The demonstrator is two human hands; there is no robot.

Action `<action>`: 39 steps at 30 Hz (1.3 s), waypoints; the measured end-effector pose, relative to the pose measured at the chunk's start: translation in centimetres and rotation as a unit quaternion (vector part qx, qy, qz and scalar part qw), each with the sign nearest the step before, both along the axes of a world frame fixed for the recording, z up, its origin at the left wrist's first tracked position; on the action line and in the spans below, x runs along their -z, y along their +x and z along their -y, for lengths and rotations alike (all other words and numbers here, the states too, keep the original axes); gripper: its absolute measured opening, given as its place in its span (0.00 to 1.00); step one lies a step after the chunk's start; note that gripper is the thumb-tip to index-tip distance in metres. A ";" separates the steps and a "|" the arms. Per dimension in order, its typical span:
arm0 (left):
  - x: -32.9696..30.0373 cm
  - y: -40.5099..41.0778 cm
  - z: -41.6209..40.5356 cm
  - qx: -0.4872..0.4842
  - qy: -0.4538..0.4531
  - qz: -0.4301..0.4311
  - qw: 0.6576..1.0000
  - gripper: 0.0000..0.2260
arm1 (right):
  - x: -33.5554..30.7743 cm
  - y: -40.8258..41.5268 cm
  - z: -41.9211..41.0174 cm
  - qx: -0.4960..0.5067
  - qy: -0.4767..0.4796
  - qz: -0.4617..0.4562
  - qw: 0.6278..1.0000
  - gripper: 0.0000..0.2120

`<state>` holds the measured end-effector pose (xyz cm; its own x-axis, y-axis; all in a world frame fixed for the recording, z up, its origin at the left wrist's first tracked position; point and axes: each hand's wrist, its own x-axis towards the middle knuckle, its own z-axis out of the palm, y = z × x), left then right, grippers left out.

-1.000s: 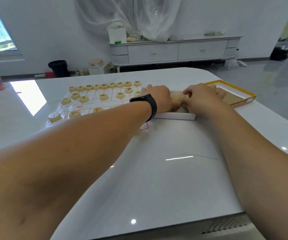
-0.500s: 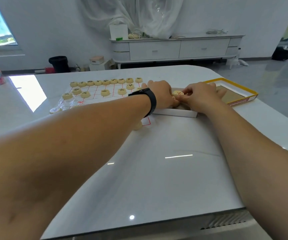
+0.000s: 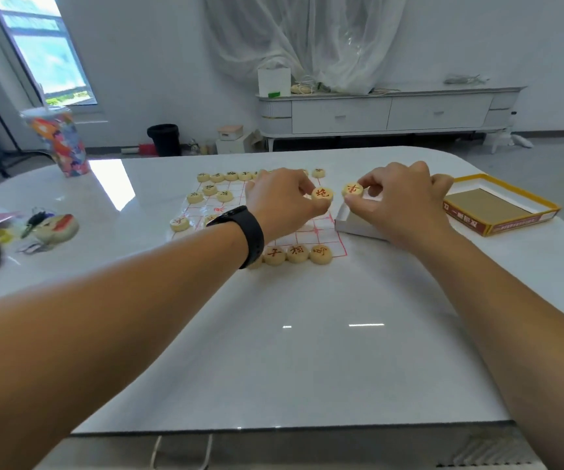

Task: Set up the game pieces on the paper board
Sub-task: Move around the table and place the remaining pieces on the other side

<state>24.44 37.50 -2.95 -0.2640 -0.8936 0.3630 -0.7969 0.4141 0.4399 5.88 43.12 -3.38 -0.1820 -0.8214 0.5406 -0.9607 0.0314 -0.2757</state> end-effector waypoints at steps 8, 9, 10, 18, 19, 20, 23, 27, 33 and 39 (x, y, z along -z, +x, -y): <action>0.9 5.1 -1.9 -0.041 -0.033 -0.087 0.995 0.20 | 0.5 0.9 -0.8 -0.176 0.102 0.007 0.979 0.15; 1.1 5.1 -2.3 -0.031 -0.039 -0.093 0.994 0.19 | 0.5 0.5 -0.8 -0.185 0.120 0.012 0.975 0.14; 1.4 4.9 -2.5 -0.026 -0.048 -0.099 0.994 0.18 | 0.4 0.1 -0.8 -0.193 0.138 0.015 0.971 0.13; 3.1 4.4 -3.6 -0.040 -0.111 -0.054 0.991 0.17 | -0.1 -1.7 -0.9 -0.208 0.275 0.049 0.937 0.18; 3.2 4.5 -3.7 -0.036 -0.103 -0.037 0.993 0.17 | -0.1 -1.8 -1.0 -0.204 0.285 0.052 0.935 0.20; 3.3 4.6 -3.8 -0.036 -0.088 -0.024 0.995 0.18 | -0.1 -1.8 -1.1 -0.199 0.294 0.058 0.933 0.20; 3.5 4.9 -3.9 -0.042 -0.049 -0.010 0.998 0.18 | -0.6 -1.5 -1.8 -0.193 0.330 0.067 0.921 0.21; 3.4 4.6 -4.4 -0.034 -0.026 0.006 0.999 0.19 | -0.7 -1.1 -2.1 -0.193 0.336 0.055 0.920 0.16; 1.9 4.1 -2.7 -0.028 -0.013 0.020 0.999 0.19 | -0.1 -1.1 -1.8 -0.200 0.270 0.068 0.939 0.16; 0.6 1.6 -1.4 0.001 0.024 0.102 0.994 0.20 | 0.4 -0.9 -1.5 -0.189 0.156 0.105 0.964 0.10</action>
<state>26.06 38.85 -3.53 -0.3296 -0.9081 0.2582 -0.8710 0.3980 0.2880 4.97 44.66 -3.75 0.0838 -0.9670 0.2407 -0.8432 -0.1975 -0.5000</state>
